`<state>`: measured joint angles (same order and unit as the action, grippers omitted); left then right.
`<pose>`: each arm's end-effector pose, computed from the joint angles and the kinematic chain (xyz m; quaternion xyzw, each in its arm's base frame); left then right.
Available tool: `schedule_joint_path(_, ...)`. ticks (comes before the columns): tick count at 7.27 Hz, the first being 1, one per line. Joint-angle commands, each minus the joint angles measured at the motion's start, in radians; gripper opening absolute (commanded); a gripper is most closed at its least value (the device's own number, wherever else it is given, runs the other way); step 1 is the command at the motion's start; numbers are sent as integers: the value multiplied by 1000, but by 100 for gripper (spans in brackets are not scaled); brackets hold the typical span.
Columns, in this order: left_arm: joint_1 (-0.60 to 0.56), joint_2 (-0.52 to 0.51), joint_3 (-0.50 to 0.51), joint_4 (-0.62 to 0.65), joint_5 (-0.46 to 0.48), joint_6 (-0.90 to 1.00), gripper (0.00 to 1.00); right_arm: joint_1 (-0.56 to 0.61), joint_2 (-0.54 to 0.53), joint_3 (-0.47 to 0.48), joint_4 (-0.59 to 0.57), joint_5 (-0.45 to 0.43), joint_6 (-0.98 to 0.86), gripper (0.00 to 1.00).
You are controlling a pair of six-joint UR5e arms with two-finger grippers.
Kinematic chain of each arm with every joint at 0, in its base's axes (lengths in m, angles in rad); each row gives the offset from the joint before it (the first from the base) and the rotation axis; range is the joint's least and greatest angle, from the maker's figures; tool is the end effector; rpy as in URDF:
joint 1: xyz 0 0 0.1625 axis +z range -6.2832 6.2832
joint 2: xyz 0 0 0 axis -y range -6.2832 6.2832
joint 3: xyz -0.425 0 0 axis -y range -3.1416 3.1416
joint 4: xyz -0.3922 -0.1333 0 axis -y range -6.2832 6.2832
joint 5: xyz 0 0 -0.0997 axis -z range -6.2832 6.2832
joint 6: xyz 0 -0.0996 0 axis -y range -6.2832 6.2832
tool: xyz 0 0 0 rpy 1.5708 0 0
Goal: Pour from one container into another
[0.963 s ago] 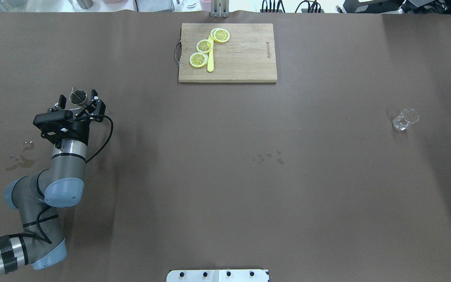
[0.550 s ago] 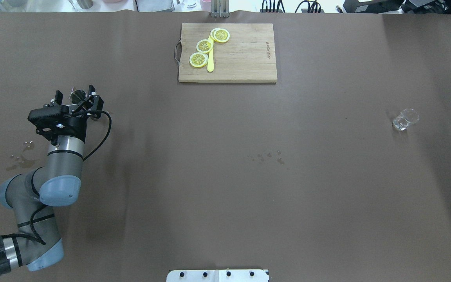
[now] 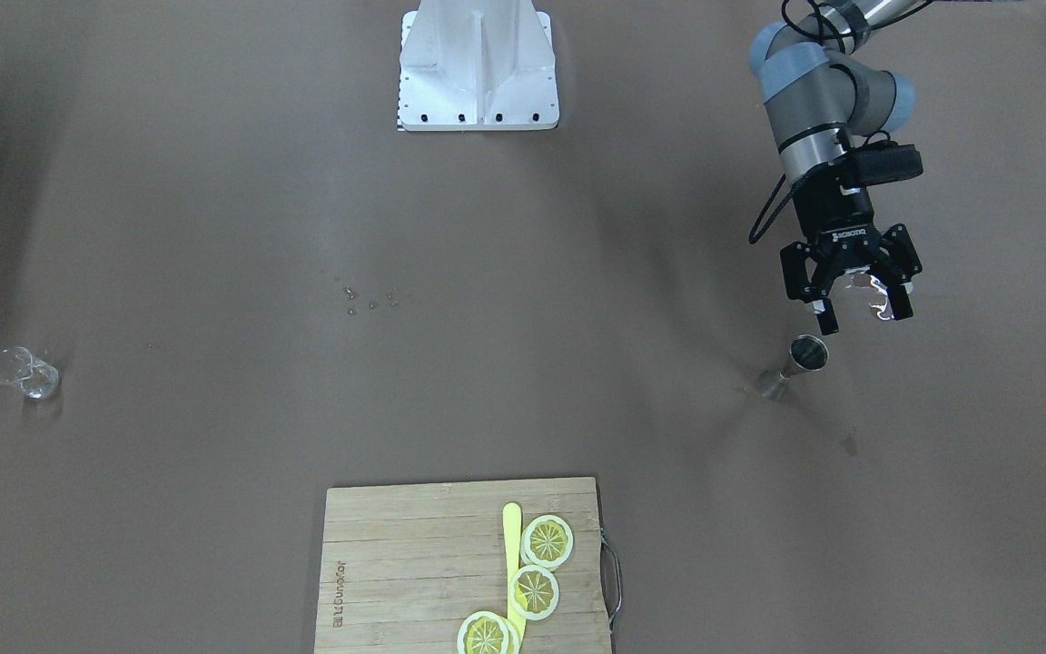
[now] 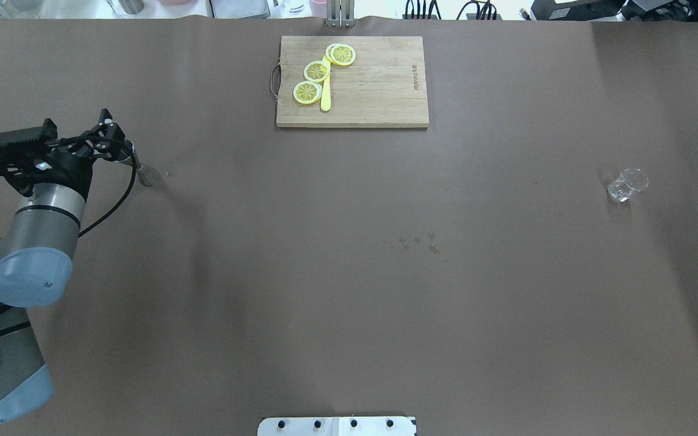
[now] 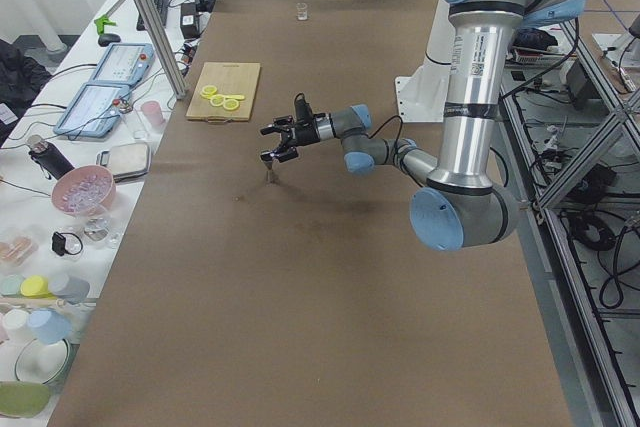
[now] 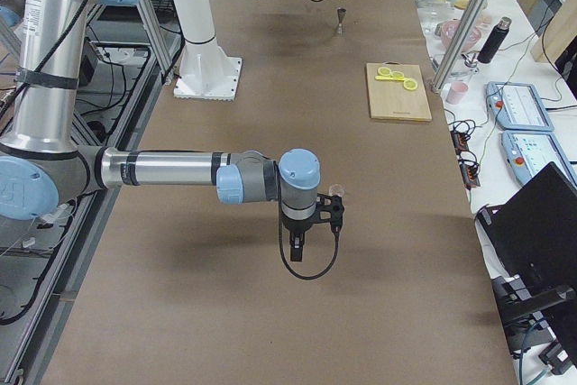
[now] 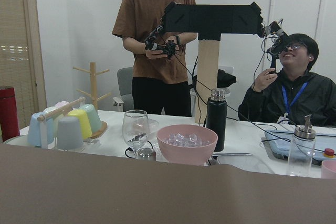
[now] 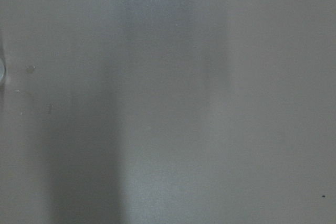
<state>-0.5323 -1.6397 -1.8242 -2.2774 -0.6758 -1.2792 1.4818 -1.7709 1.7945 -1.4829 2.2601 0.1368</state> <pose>0.3290 -0.4386 0.4090 0.5228 0.2557 -0.3056 0.7536 0.0328 -0.4198 0.6351 0.0141 -0.3411 0.0036 0.9399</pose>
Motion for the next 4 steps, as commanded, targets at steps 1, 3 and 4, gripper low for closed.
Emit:
schedule_joint_path(1,-99,-35,-47,64,-192,119,97,0,31,-15,39,-2,3,100)
schedule_joint_path(3,-194,-90,-49,72,-421,267,97,-2,27,-20,70,3,-8,100)
schedule_joint_path(4,-222,-113,-46,96,-549,364,97,-2,30,-17,72,7,-8,100)
